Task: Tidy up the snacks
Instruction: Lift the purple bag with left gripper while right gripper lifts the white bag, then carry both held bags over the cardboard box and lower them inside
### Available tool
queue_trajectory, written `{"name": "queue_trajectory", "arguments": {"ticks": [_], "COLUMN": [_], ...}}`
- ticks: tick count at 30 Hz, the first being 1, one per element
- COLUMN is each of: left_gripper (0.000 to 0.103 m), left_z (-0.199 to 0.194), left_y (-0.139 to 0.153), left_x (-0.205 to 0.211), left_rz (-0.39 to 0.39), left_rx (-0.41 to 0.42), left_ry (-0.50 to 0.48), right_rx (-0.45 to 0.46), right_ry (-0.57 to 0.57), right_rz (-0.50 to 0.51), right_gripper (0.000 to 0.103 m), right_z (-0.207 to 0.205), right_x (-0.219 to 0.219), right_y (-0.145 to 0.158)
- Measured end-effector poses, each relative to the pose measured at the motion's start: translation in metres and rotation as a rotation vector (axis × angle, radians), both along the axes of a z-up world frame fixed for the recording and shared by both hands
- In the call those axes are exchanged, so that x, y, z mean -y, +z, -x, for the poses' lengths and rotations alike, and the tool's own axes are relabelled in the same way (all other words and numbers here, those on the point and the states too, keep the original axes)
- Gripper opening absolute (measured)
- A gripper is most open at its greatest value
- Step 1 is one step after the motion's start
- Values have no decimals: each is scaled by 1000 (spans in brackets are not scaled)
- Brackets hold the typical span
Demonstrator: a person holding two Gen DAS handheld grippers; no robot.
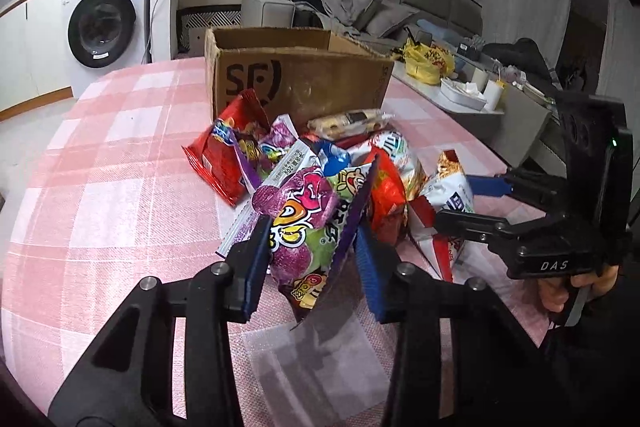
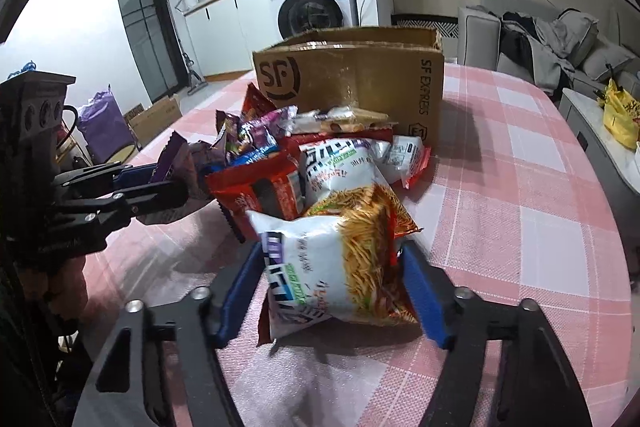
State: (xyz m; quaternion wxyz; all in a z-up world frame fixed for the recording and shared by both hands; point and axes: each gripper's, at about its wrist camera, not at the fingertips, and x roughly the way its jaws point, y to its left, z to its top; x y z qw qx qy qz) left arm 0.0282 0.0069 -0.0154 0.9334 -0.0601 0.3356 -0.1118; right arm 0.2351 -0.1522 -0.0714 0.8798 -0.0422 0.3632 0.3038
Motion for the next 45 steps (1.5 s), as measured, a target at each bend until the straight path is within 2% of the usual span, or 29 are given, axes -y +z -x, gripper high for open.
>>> {"name": "queue_trajectory", "arguments": {"ticks": [1, 2, 7, 19, 28, 45], "left_gripper": [37, 37, 37, 37, 37, 37], "left_z": [1, 1, 6, 19, 20, -20], "left_y": [2, 3, 8, 25, 56, 102], "left_x": [-1, -2, -4, -8, -10, -18], "left_rz": [3, 2, 2, 6, -3, -1], "left_rx": [3, 7, 27, 69, 140, 200], "left_ry": [4, 6, 15, 32, 52, 98], "right_rx": [9, 10, 22, 80, 125, 184], "right_ry": [1, 2, -2, -31, -72, -108], "right_rz": [-5, -7, -17, -106, -162, -223], "right_gripper": [59, 55, 52, 52, 52, 52], "right_z": [2, 3, 6, 14, 4, -35], "right_x": [1, 2, 4, 21, 29, 22], "right_y": [2, 3, 5, 27, 55, 107]}}
